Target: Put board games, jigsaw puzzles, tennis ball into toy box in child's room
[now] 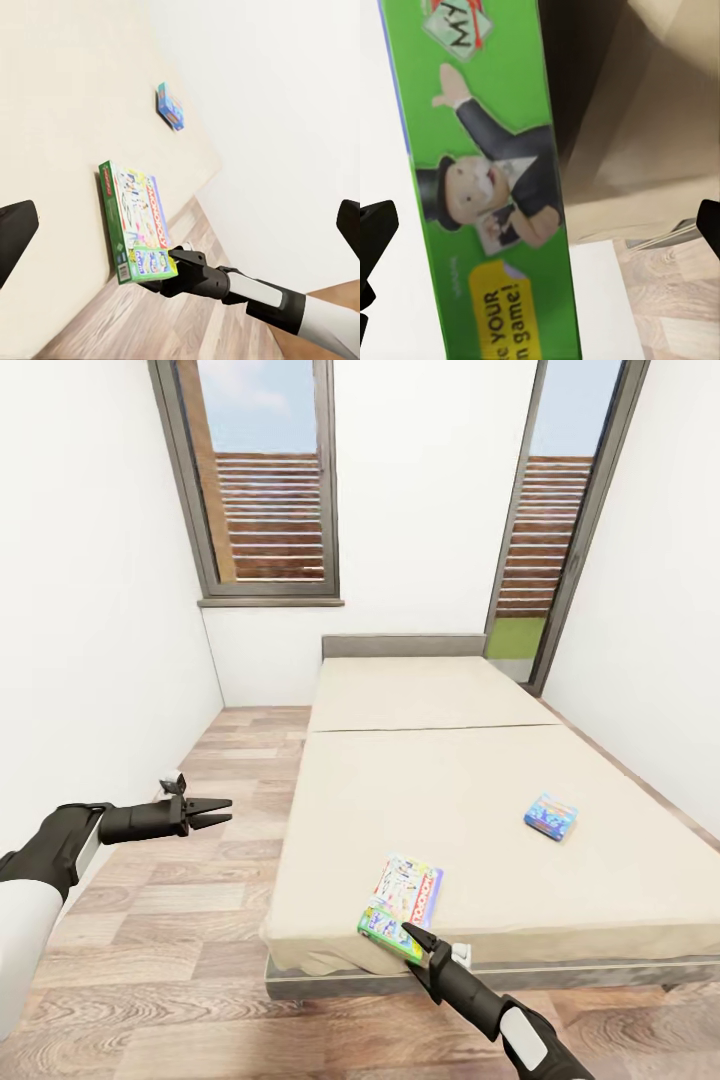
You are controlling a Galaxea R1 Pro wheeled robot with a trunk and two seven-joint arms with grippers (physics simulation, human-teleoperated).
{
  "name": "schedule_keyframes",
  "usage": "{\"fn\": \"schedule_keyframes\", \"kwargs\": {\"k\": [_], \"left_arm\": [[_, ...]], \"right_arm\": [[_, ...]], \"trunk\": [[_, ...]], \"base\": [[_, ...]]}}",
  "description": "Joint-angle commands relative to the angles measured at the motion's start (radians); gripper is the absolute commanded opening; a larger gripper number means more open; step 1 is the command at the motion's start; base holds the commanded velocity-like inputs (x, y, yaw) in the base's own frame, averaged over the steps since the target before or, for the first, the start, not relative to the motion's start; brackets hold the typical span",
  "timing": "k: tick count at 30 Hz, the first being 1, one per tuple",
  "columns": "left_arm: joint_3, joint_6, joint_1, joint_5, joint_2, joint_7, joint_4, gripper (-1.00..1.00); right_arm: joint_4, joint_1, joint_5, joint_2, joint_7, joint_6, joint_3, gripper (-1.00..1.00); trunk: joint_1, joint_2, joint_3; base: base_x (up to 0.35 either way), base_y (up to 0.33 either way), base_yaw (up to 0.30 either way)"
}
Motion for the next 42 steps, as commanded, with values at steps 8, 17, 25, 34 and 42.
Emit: {"fn": "schedule_keyframes", "kwargs": {"k": [8, 17, 25, 34, 42], "left_arm": [[0.001, 0.009, 0.000, -0.002, 0.000, -0.005, 0.000, 1.00], [0.001, 0.010, 0.000, -0.001, 0.000, -0.005, 0.000, 1.00], [0.007, 0.013, 0.000, 0.004, 0.007, -0.005, 0.000, 1.00], [0.008, 0.014, 0.000, 0.004, 0.006, -0.005, 0.000, 1.00], [0.006, 0.037, 0.000, 0.004, 0.002, -0.005, 0.000, 1.00]], "right_arm": [[0.000, 0.000, -0.003, 0.001, -0.002, 0.006, -0.003, 1.00], [0.000, 0.000, -0.004, 0.000, -0.002, 0.007, -0.004, -1.00], [0.000, 0.000, -0.005, 0.001, 0.000, 0.007, -0.003, -1.00], [0.000, 0.000, -0.005, 0.000, 0.002, 0.008, -0.003, -1.00], [-0.118, -0.003, -0.006, 0.005, -0.008, 0.020, -0.005, -1.00]], "trunk": [[0.000, 0.000, -0.001], [0.000, 0.000, -0.001], [-0.008, 0.014, 0.005], [-0.042, 0.077, 0.034], [-0.073, 0.133, 0.059]], "base": [[0.000, 0.036, 0.000], [0.000, 0.003, 0.000], [0.000, 0.000, 0.000], [0.000, 0.000, 0.000], [0.000, 0.000, 0.000]]}}
